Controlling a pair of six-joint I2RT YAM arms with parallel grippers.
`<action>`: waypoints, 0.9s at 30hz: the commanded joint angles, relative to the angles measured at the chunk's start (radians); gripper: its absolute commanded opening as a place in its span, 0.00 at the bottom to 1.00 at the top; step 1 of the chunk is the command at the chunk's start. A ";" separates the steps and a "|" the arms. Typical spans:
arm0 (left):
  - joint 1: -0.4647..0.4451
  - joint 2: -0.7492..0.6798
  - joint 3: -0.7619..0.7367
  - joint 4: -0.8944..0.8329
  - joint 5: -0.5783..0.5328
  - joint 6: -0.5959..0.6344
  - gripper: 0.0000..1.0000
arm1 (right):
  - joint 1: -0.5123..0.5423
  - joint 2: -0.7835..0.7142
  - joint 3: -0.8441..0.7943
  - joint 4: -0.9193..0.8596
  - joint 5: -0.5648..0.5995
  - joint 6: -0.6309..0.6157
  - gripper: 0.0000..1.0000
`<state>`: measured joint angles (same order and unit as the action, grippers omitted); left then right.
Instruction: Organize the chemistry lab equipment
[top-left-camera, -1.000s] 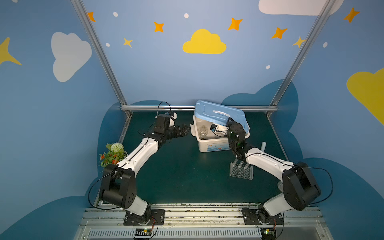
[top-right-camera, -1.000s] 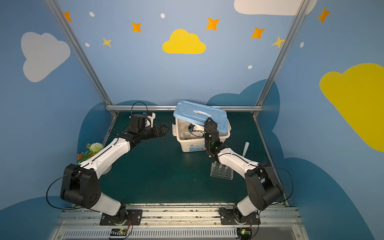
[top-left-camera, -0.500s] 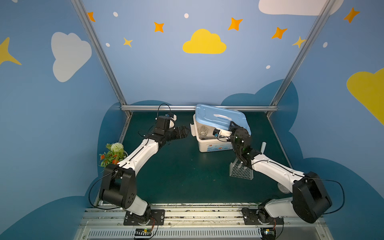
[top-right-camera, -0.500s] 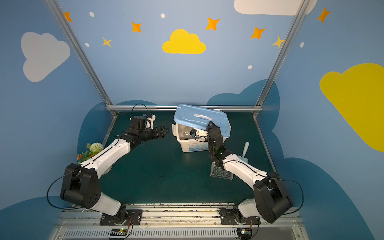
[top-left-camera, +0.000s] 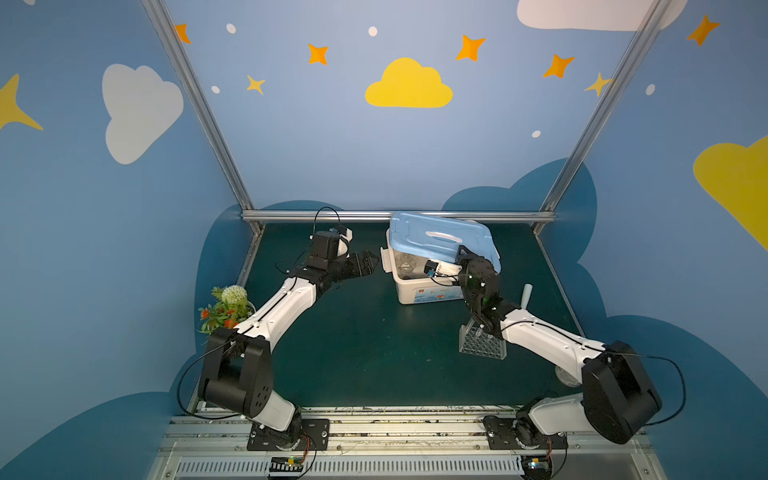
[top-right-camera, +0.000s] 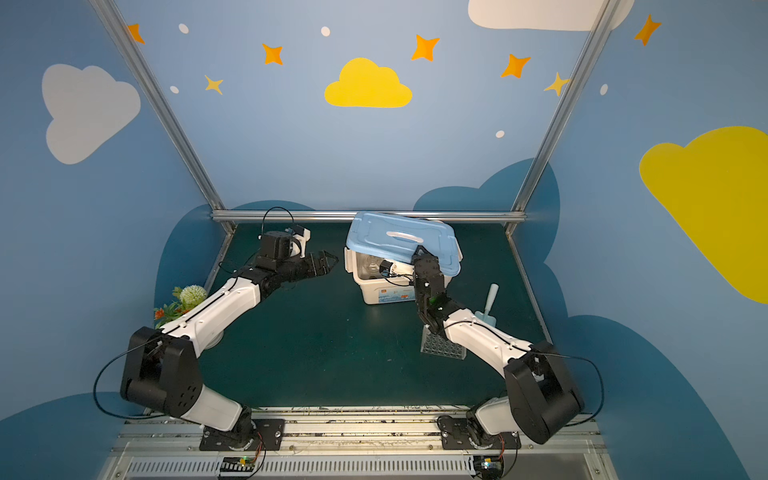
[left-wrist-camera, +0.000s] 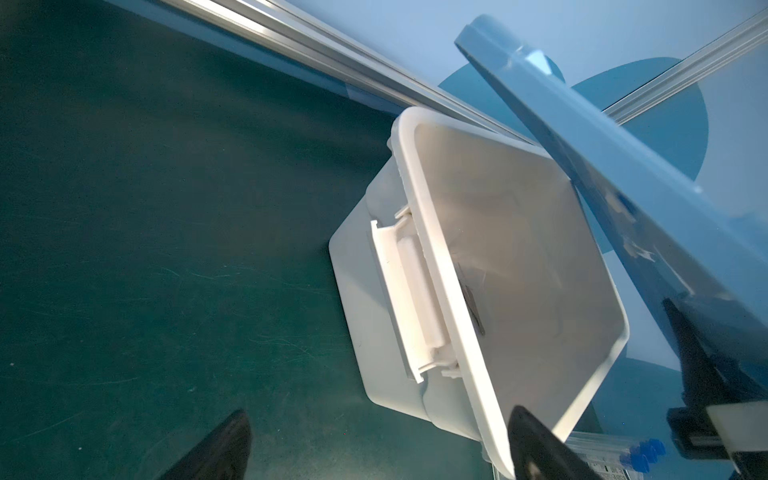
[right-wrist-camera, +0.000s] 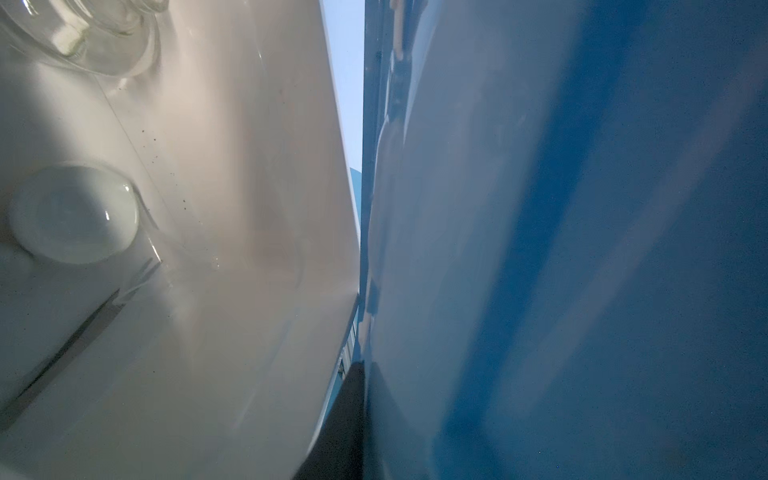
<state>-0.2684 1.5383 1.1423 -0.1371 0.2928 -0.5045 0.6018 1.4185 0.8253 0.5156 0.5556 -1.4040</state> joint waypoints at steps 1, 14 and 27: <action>0.006 -0.029 0.002 0.034 0.024 -0.021 0.96 | 0.010 0.040 0.006 0.062 0.022 -0.011 0.06; 0.096 0.024 0.028 0.264 0.339 -0.280 0.93 | 0.026 0.071 -0.043 0.258 0.017 -0.099 0.07; 0.068 0.202 0.135 0.443 0.532 -0.510 0.80 | 0.038 0.072 -0.067 0.301 0.005 -0.118 0.08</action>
<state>-0.1856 1.7340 1.2427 0.2504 0.7670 -0.9688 0.6323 1.4952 0.7700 0.7551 0.5732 -1.5330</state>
